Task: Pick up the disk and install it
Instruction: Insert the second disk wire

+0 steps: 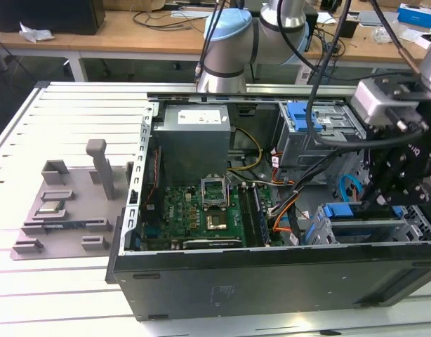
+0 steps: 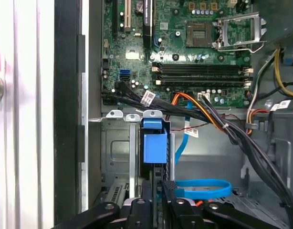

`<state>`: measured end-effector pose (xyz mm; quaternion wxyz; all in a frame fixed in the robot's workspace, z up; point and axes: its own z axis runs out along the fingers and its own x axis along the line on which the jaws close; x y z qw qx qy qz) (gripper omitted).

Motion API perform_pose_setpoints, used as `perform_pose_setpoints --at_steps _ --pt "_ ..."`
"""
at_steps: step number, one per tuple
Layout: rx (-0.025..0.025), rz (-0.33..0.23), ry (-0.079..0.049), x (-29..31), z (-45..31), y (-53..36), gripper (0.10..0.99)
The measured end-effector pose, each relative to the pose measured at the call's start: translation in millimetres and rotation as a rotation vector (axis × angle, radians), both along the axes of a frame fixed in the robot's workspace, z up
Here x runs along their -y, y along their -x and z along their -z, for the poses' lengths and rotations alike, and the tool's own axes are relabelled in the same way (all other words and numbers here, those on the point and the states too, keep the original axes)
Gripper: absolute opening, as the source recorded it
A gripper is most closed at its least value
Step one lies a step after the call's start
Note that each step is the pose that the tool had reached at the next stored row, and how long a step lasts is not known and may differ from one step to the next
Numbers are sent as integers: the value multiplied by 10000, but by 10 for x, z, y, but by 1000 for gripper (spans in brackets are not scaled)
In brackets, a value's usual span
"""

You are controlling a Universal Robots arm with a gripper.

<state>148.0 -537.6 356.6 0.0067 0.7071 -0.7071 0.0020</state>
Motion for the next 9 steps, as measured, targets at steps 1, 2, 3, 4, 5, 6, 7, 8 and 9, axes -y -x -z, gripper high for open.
perform_pose_setpoints --at_steps 1,2,3,4,5,6,7,8,9 --pt "0 0 2 -47 -92 0 216" --pt "0 0 0 -64 -143 0 153" --pt "0 0 2 -73 -188 0 106" --pt "0 0 2 -76 -218 0 106" --pt "-1 0 0 -76 -253 0 106" --pt "-1 0 1 -76 -264 0 106" --pt "0 0 -2 -76 -264 0 106" --pt "0 -1 0 -77 -266 0 106" --pt "0 0 1 -77 -266 0 106"
